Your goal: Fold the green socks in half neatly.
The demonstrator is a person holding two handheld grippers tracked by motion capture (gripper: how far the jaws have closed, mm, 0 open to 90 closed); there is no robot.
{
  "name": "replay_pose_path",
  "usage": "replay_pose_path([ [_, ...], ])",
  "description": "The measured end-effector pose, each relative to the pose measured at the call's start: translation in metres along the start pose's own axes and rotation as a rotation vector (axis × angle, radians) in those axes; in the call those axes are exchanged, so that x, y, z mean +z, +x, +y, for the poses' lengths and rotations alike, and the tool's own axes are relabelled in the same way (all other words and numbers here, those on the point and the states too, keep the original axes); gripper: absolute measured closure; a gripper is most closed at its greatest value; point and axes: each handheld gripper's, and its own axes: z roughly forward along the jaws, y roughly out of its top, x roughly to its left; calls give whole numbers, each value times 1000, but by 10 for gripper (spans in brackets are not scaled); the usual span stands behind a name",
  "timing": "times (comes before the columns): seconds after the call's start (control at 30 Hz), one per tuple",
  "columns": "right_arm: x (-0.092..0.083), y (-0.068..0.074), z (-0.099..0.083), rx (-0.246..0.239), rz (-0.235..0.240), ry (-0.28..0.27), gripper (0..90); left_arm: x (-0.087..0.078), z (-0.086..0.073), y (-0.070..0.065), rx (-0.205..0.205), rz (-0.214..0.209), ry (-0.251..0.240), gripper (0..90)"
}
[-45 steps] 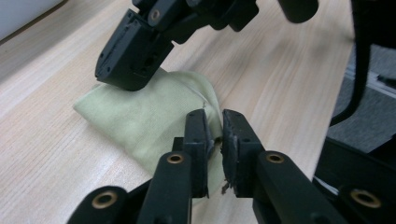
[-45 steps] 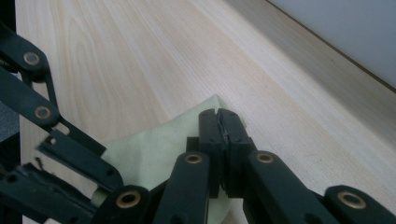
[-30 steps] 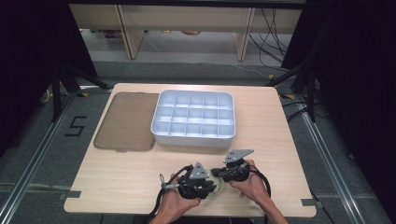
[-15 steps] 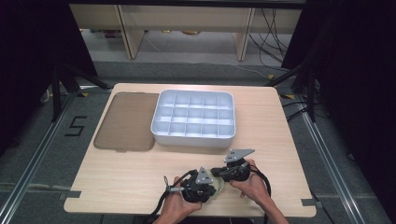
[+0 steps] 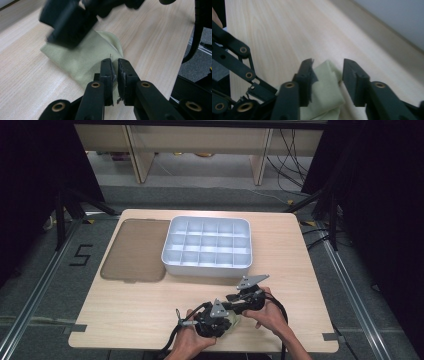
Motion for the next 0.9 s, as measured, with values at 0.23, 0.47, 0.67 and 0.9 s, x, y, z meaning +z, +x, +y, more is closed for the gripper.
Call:
replay_pose_path([
  [0.23, 12, -6, -3, 54, 8, 72, 490, 0, -1, -1, -13, -11, -3, 816],
  [0.47, 16, -6, -3, 57, 2, 88, 485, 0, -2, -3, -24, -13, -10, 812],
  [0.67, 16, -3, -2, 68, -11, 92, 529, -2, -2, -1, 3, -11, -6, 809],
  [0.9, 16, -1, -4, 121, 20, 93, 655, -3, -4, -1, -6, -14, -16, 800],
])
